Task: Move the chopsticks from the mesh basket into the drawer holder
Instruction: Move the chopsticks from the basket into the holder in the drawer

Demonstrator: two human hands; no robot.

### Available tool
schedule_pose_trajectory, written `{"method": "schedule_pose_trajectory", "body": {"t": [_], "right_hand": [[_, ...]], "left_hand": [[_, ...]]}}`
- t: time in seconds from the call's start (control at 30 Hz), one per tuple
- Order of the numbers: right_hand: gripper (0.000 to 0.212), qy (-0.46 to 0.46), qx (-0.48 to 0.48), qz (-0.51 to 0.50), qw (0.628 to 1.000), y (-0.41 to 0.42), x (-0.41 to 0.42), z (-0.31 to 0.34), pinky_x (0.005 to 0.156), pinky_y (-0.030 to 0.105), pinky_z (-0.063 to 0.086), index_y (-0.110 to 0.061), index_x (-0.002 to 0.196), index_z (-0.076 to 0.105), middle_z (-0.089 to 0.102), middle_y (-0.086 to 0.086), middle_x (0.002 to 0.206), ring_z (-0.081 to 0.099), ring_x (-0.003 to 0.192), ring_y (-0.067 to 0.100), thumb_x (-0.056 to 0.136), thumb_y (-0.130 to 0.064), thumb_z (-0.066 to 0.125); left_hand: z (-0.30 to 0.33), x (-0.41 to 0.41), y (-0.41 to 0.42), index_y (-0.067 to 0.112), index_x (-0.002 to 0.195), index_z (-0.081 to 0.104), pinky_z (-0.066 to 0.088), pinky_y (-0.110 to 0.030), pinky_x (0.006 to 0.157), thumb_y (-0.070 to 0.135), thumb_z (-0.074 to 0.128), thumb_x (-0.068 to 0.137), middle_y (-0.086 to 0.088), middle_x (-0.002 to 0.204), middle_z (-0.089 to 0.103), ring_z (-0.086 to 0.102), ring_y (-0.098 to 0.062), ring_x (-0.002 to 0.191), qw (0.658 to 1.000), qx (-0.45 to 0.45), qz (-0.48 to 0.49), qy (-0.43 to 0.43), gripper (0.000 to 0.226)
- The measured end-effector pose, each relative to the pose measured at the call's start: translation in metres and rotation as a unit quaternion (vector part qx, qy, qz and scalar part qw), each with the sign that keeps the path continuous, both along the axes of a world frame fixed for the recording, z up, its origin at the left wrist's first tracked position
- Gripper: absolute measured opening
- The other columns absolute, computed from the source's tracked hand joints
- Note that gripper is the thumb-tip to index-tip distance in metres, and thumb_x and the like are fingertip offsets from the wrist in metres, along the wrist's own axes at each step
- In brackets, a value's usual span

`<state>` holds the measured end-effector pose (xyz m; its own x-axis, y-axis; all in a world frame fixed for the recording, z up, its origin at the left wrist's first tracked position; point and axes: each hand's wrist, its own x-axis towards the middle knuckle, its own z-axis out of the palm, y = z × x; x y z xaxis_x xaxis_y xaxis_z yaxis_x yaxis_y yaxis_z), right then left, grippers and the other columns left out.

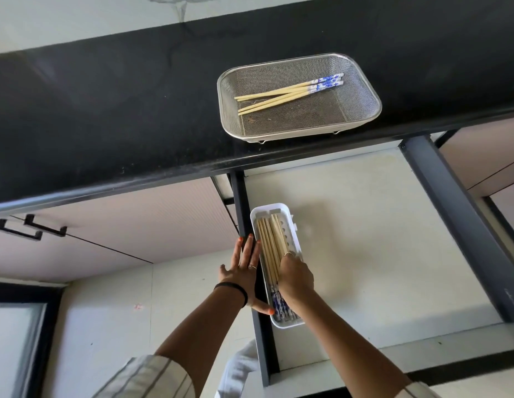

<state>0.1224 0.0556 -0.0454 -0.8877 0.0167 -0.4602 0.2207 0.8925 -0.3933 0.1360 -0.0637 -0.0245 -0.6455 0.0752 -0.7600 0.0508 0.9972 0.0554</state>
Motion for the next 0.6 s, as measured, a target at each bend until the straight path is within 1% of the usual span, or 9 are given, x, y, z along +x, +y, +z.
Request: {"method": "schedule_pose_trajectory", "body": {"t": [0.17,0.27,0.33,0.4,0.47,0.53,0.6], "right_hand": [[0.027,-0.006,0.013,0.022,1.0,-0.001,0.001,-0.002,0.087,0.037,0.051,-0.003,0.111,0.054,0.06,0.012,0.12,0.062,0.108,0.029,0.09,0.006,0.041],[0.025,-0.007,0.014,0.027,1.0,-0.001,0.002,-0.003,0.084,0.036,0.052,-0.004,0.113,0.053,0.061,0.011,0.113,0.063,0.102,0.028,0.091,0.002,0.043],[0.024,-0.006,0.016,0.03,0.999,-0.001,0.004,-0.002,0.083,0.036,0.052,-0.004,0.115,0.052,0.061,0.011,0.112,0.063,0.1,0.027,0.093,-0.001,0.043],[0.026,-0.002,0.019,0.034,0.999,-0.001,0.006,-0.001,0.084,0.036,0.052,-0.004,0.118,0.051,0.059,0.012,0.118,0.062,0.104,0.027,0.094,-0.002,0.041],[0.031,0.007,0.028,0.045,0.999,0.001,0.008,-0.001,0.087,0.036,0.051,-0.003,0.126,0.046,0.056,0.013,0.124,0.061,0.109,0.027,0.096,-0.002,0.039],[0.037,0.013,0.034,0.071,0.997,0.003,0.012,0.0,0.09,0.036,0.051,-0.004,0.133,0.039,0.054,0.012,0.127,0.059,0.111,0.027,0.096,-0.005,0.042],[0.043,0.01,0.036,0.105,0.994,0.007,0.018,0.0,0.093,0.037,0.05,-0.006,0.137,0.036,0.045,0.014,0.136,0.055,0.117,0.029,0.095,-0.006,0.046]], "left_hand": [[0.001,0.0,0.0,0.016,0.143,-0.033,0.014,-0.063,0.112,0.071,0.073,0.058,-0.001,0.146,-0.045,-0.041,-0.025,0.134,1.0,0.001,0.001,-0.001,0.146],[0.001,0.0,0.0,0.016,0.142,-0.033,0.014,-0.063,0.112,0.071,0.073,0.058,-0.001,0.146,-0.045,-0.041,-0.025,0.134,1.0,0.001,0.002,-0.003,0.147],[0.0,0.0,0.0,0.015,0.142,-0.034,0.014,-0.063,0.112,0.071,0.073,0.057,-0.001,0.145,-0.046,-0.042,-0.025,0.133,1.0,0.001,0.001,-0.004,0.148],[0.0,0.0,-0.001,0.015,0.142,-0.034,0.014,-0.064,0.111,0.072,0.073,0.056,-0.001,0.145,-0.046,-0.042,-0.025,0.133,1.0,0.001,0.001,-0.004,0.148],[-0.001,0.0,-0.001,0.015,0.142,-0.034,0.014,-0.064,0.111,0.072,0.073,0.056,0.0,0.145,-0.047,-0.043,-0.024,0.132,1.0,0.002,0.001,-0.005,0.149],[-0.002,0.0,-0.002,0.016,0.142,-0.034,0.014,-0.065,0.111,0.072,0.073,0.055,0.0,0.145,-0.047,-0.043,-0.024,0.132,1.0,0.004,0.002,-0.005,0.149],[-0.002,0.0,-0.003,0.016,0.142,-0.034,0.012,-0.065,0.111,0.072,0.073,0.056,0.0,0.145,-0.046,-0.043,-0.024,0.132,1.0,0.008,0.003,-0.004,0.148]]}}
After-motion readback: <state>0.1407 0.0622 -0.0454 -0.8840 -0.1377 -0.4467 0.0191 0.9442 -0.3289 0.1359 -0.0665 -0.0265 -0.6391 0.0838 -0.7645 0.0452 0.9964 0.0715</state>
